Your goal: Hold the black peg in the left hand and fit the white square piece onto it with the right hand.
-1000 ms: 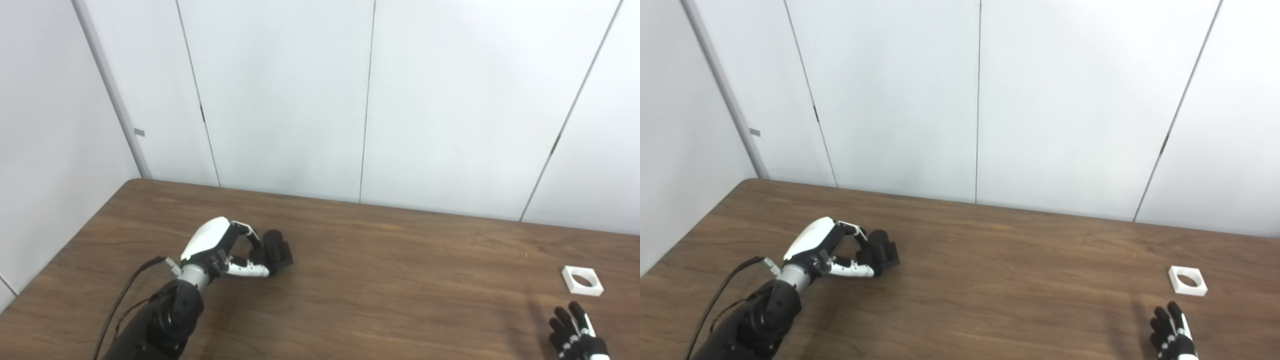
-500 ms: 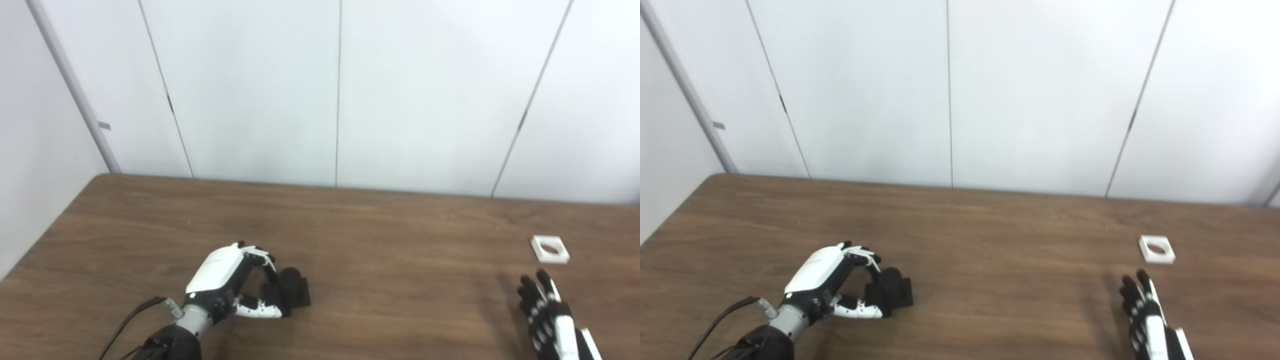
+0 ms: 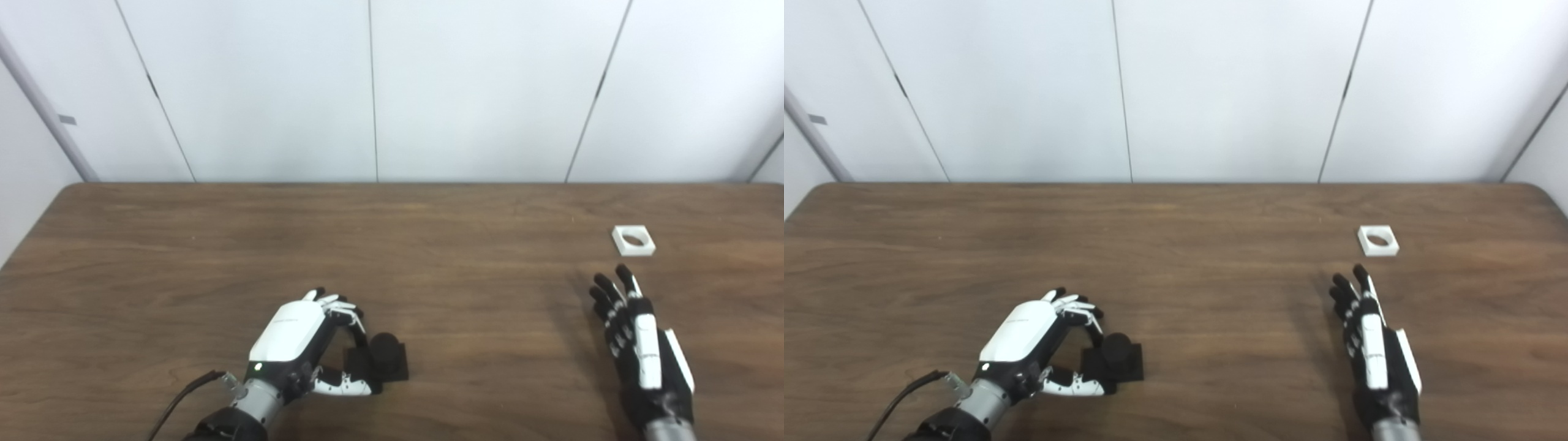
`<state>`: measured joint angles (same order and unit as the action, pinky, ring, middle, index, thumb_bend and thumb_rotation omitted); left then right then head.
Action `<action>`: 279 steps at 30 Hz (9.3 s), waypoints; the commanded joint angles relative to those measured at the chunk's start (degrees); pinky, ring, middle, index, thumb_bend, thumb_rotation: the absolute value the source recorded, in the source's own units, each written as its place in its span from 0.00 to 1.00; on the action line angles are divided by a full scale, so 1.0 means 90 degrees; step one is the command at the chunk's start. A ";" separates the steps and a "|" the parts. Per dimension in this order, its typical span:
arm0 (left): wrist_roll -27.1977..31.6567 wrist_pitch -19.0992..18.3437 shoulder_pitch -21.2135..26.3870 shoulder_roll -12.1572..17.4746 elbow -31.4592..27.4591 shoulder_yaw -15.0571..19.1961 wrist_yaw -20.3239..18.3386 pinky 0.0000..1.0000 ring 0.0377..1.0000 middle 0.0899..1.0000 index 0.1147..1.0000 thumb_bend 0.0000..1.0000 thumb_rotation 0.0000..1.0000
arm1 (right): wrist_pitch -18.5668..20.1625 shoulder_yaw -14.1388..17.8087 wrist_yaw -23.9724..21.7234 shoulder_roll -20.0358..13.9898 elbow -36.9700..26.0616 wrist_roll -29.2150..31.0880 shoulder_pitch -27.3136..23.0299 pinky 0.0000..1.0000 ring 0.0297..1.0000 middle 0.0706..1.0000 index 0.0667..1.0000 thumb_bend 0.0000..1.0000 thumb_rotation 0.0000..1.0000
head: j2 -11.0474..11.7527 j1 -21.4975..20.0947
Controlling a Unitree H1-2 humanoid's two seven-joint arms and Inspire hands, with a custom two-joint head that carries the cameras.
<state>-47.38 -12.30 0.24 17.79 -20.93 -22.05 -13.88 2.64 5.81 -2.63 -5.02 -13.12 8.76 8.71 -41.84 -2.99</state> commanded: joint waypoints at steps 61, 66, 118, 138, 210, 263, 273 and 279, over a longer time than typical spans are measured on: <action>-0.0260 0.0939 -0.0300 -0.0318 0.0183 0.0305 0.0087 1.00 0.85 0.74 0.42 0.52 0.05 | 0.1968 -0.1696 -0.1589 -0.4084 0.1761 -0.4732 -0.4450 1.00 1.00 0.95 0.69 0.87 0.19 | 0.0165 -0.1937; -0.0278 0.0961 -0.0319 -0.0309 0.0164 0.0308 0.0087 1.00 0.85 0.74 0.42 0.52 0.05 | 0.1963 -0.2054 -0.1937 -0.4201 0.2280 -0.4993 -0.4889 1.00 1.00 0.95 0.70 0.88 0.19 | 0.0178 -0.1959; -0.0350 0.0978 -0.0409 -0.0425 0.0089 0.0332 0.0021 1.00 0.84 0.74 0.42 0.52 0.05 | 0.1800 -0.2826 -0.2295 -0.3954 0.3457 -0.5948 -0.5305 1.00 0.99 0.90 0.69 0.86 0.15 | 0.0134 -0.1932; -0.0332 0.0964 -0.0427 -0.0414 0.0020 0.0337 -0.0034 1.00 0.84 0.73 0.42 0.52 0.05 | 0.1822 -0.2957 -0.2299 -0.3936 0.3577 -0.6075 -0.5272 1.00 0.96 0.88 0.66 0.84 0.16 | 0.0085 -0.1950; -0.0595 0.0872 -0.0332 -0.0585 0.0175 0.0159 -0.0106 1.00 0.86 0.75 0.42 0.52 0.05 | 0.1036 -0.2594 -0.3720 -0.4043 -0.0286 -0.5681 -0.4454 0.87 0.88 0.75 0.45 0.52 0.13 | -0.0195 -0.0840; -0.0941 0.0599 -0.0181 -0.0898 0.0340 -0.0181 -0.0053 1.00 0.88 0.76 0.42 0.52 0.05 | 0.0889 -0.3468 -0.5824 -0.1878 -0.2630 -0.6029 -0.4233 0.86 0.88 0.72 0.45 0.52 0.13 | -0.0517 0.0018; -0.0956 0.0610 -0.0174 -0.0893 0.0316 -0.0189 -0.0043 1.00 0.88 0.75 0.42 0.52 0.05 | 0.0688 -0.3396 -0.5638 -0.1811 -0.2452 -0.6094 -0.4178 0.86 0.88 0.72 0.45 0.52 0.13 | -0.0538 -0.0018; -0.0998 0.0573 -0.0169 -0.0910 0.0281 -0.0204 -0.0075 1.00 0.88 0.76 0.42 0.52 0.05 | 0.0646 -0.3359 -0.5569 -0.1733 -0.2350 -0.6104 -0.4178 0.87 0.89 0.72 0.45 0.52 0.13 | -0.0533 -0.0021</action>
<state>-55.11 -6.88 -1.34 9.59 -18.22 -23.20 -13.52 9.18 -25.50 -54.28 -20.84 -33.70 -45.89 -27.62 -46.58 -3.16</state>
